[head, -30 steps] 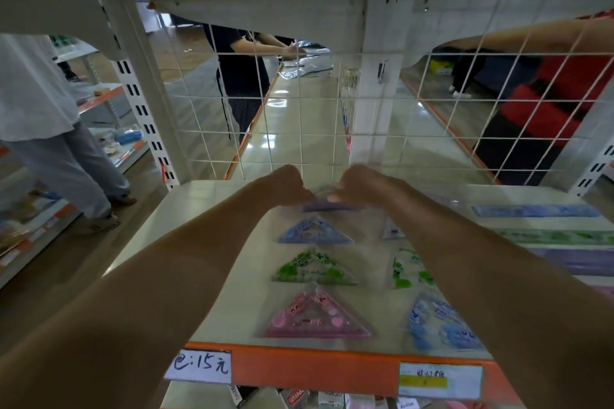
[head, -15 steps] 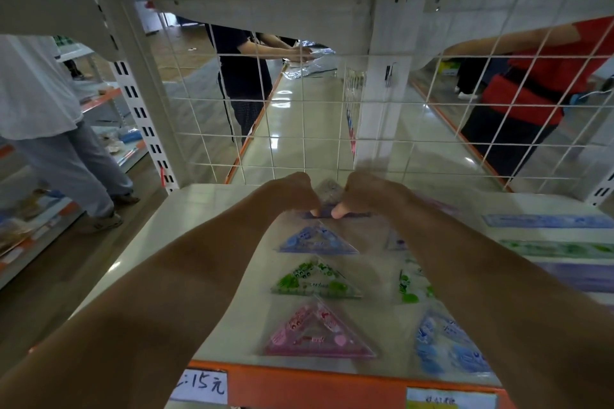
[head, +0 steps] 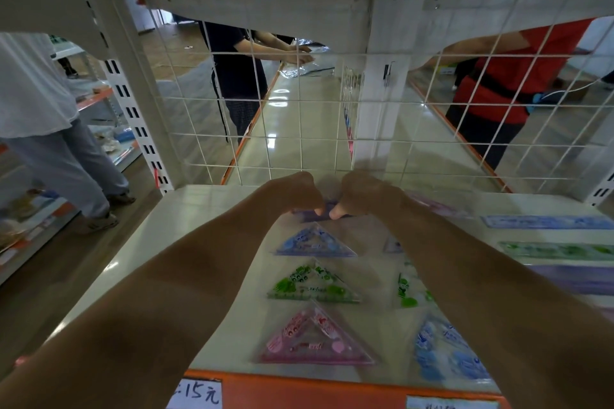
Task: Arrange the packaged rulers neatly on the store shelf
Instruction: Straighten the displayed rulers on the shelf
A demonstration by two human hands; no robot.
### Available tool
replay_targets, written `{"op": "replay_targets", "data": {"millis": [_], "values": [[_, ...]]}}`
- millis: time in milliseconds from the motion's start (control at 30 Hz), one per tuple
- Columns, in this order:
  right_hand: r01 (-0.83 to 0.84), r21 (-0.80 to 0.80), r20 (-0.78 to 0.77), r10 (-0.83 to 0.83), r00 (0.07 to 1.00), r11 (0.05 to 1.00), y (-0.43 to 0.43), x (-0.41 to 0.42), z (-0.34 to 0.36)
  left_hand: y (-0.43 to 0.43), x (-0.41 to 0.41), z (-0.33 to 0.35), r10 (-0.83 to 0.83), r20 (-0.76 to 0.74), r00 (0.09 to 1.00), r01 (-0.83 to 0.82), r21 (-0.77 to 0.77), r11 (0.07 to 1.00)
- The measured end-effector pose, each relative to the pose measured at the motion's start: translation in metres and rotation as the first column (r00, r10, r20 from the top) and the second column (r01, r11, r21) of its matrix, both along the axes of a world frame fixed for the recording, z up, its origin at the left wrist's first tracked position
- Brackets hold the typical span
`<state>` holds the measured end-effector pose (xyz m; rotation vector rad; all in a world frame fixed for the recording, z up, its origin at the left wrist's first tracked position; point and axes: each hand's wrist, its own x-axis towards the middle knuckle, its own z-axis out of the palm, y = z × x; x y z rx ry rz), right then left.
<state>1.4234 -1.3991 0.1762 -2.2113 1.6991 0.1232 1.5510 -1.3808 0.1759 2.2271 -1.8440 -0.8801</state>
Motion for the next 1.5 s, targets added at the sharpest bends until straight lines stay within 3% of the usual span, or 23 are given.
{"op": "replay_targets", "data": {"millis": [100, 333, 600, 733, 1100, 1267, 1500], "values": [[-0.035, -0.032, -0.065, 0.033, 0.997, 0.999, 0.002, 0.003, 0.003, -0.001, -0.004, 0.004, -0.032, 0.05, 0.998, 0.032, 0.007, 0.999], [-0.071, 0.02, -0.03, 0.072, 0.997, 0.997, -0.003, -0.001, 0.003, -0.007, -0.002, -0.001, -0.08, 0.118, 0.99, 0.076, 0.034, 0.997], [-0.043, -0.085, -0.011, 0.043, 0.999, 0.995, -0.004, -0.001, -0.007, -0.008, 0.003, 0.006, -0.051, 0.0, 0.999, 0.051, 0.027, 0.998], [-0.041, -0.061, -0.013, 0.041, 0.999, 0.997, -0.001, -0.002, -0.004, -0.005, 0.003, 0.005, -0.027, -0.047, 0.999, 0.03, 0.058, 0.998], [-0.097, -0.04, -0.016, 0.096, 0.995, 0.994, -0.014, 0.006, -0.013, -0.006, 0.0, -0.002, -0.124, 0.2, 0.972, 0.137, -0.051, 0.989], [-0.088, -0.108, -0.049, 0.083, 0.995, 0.99, -0.022, 0.011, -0.021, -0.007, 0.008, -0.002, -0.132, 0.182, 0.974, 0.156, -0.12, 0.981], [0.104, -0.171, 0.197, -0.07, 0.978, 0.98, -0.026, 0.015, -0.028, -0.011, 0.018, -0.007, -0.108, 0.157, 0.982, 0.145, -0.242, 0.959]]}}
